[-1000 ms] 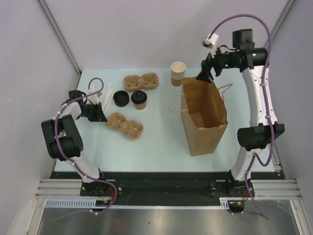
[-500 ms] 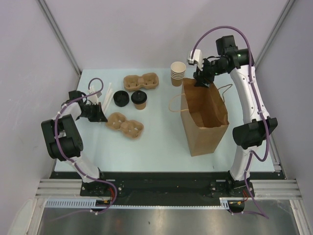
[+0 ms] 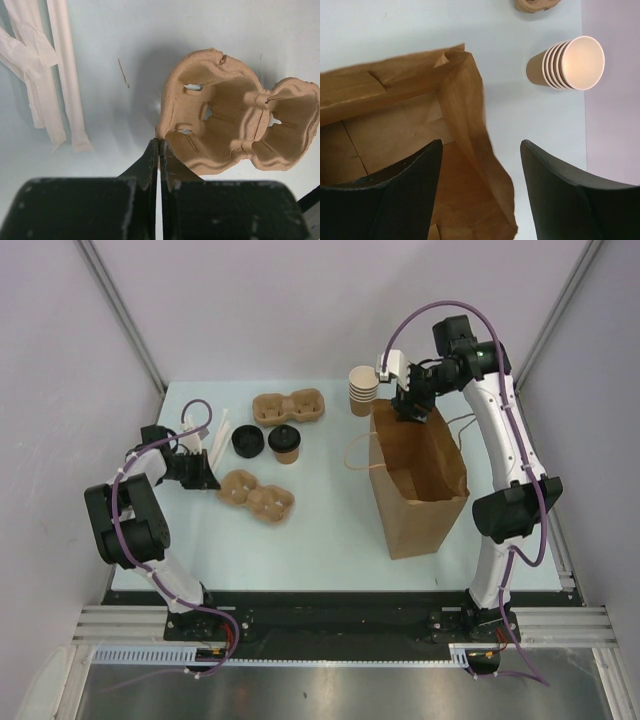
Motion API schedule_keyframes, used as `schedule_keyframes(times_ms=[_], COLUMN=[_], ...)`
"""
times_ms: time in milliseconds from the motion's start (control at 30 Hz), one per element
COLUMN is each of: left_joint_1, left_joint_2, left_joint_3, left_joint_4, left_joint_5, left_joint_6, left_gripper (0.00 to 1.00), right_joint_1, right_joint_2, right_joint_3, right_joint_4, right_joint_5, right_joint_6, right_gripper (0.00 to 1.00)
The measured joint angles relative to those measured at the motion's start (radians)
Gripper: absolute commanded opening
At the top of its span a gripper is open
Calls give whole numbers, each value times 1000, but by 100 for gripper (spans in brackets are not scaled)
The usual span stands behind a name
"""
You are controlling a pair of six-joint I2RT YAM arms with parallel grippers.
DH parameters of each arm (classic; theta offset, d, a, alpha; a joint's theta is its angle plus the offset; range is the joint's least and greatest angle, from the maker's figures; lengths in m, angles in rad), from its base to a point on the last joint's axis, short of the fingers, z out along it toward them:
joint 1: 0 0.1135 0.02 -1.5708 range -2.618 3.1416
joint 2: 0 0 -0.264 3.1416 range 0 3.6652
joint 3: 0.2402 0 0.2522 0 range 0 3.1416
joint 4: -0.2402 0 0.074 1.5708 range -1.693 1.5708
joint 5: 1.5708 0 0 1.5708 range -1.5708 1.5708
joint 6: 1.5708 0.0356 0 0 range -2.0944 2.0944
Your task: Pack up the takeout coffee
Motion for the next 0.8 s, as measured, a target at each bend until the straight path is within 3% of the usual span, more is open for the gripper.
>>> schedule_keyframes(times_ms=[133,200,300,400,433,600,767,800], left_joint_1=[0,0,0,0,0,-1,-8,-10], left_joint_2=[0,0,-3,-8,-10,-12,-13,-13], left_joint_3=[0,-1,-5,-13,-17,-21,-20,-20], left_joint_4=[-3,-3,-2,-1,-1,-3,-12,-15], left_joint_5=[1,2,3,10,14,23,23,23], left_joint_6=[0,0,0,0,0,9,26,28], left_gripper=[0,0,0,0,0,0,1,4], right_joint_1=[2,6,17,27,29,31,2,-9], right_joint_2=[5,6,7,20,26,55,87,103], right_joint_3=[-1,-2,-14,-15,-11,22,69,87], right_joint_4=[0,-1,-2,-5,-6,-5,-6,-5], right_joint_5=[13,23,37,49,50,63,40,27], right_joint_6=[-24,-44,-76,-94,-90,5,202,275], right_gripper=[63,53,35,3,0,0,0,0])
